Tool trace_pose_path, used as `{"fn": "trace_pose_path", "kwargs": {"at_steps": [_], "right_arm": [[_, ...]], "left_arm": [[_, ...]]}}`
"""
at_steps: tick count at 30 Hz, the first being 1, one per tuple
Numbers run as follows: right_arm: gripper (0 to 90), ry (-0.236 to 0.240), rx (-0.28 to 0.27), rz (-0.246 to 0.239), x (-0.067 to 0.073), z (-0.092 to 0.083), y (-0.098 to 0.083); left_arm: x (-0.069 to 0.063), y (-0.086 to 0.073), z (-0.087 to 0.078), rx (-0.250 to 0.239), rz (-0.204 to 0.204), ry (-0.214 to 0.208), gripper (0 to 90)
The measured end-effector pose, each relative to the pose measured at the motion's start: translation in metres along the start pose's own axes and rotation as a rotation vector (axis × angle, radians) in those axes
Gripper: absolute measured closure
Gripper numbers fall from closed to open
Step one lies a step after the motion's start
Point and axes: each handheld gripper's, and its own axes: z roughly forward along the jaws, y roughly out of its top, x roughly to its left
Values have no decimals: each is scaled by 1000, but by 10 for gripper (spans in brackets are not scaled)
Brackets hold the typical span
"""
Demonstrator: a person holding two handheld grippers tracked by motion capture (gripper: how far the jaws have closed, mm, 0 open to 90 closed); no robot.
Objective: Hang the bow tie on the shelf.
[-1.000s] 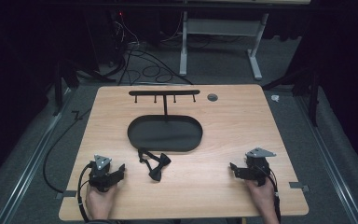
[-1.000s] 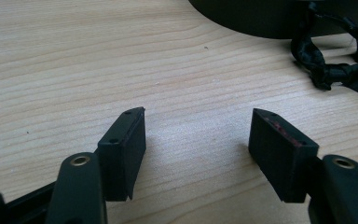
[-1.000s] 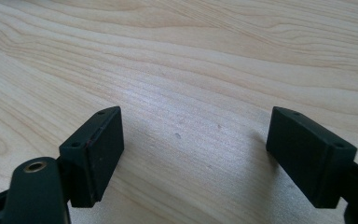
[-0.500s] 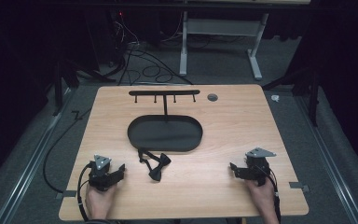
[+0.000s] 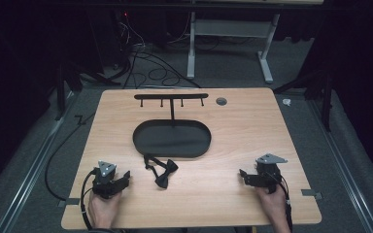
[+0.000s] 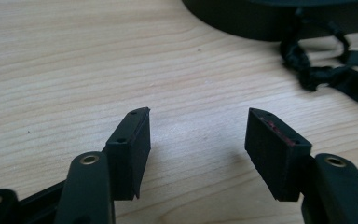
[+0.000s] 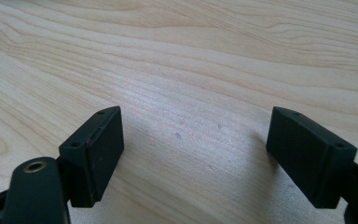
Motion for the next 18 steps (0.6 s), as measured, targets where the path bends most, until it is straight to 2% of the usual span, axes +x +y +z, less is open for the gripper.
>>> {"fn": "trace_pose_path", "kwargs": {"at_steps": [5, 18], "right_arm": [[200, 0, 0, 0, 0, 0, 0], [200, 0, 1, 1, 0, 0, 0]], "left_arm": [[-2, 3, -5, -12, -5, -23, 415], [-19, 13, -9, -25, 20, -73, 428]]}}
